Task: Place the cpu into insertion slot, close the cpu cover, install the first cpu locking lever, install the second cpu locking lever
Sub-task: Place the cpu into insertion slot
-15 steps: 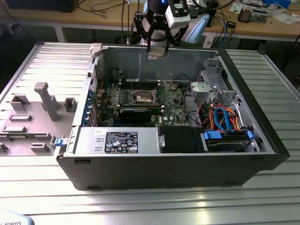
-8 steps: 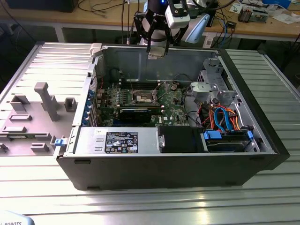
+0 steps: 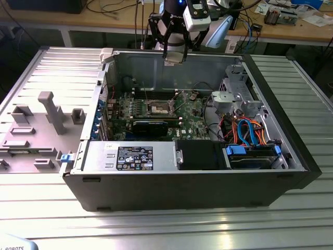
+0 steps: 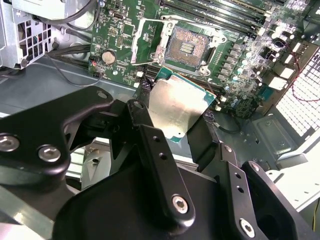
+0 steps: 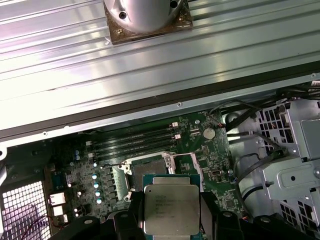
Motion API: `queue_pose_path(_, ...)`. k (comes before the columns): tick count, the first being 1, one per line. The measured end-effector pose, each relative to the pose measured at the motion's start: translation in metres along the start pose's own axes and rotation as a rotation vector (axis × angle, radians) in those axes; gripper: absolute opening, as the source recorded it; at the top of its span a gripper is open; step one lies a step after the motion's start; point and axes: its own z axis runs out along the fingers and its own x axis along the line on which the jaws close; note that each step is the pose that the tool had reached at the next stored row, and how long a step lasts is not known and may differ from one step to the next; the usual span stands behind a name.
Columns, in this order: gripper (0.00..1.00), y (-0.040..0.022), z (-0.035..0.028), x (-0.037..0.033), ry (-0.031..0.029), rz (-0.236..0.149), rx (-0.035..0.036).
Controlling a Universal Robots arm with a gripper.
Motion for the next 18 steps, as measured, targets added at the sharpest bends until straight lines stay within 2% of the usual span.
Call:
queue_pose_path(6,0.54,0.0,0.0,0.0,-0.0001,0.001,0.0)
queue_pose_path(11,0.54,0.0,0.0,0.0,-0.0016,0.019,-0.0003)
queue_pose_path(18,0.54,0.0,0.0,0.0001,-0.0073,0.087,-0.0016)
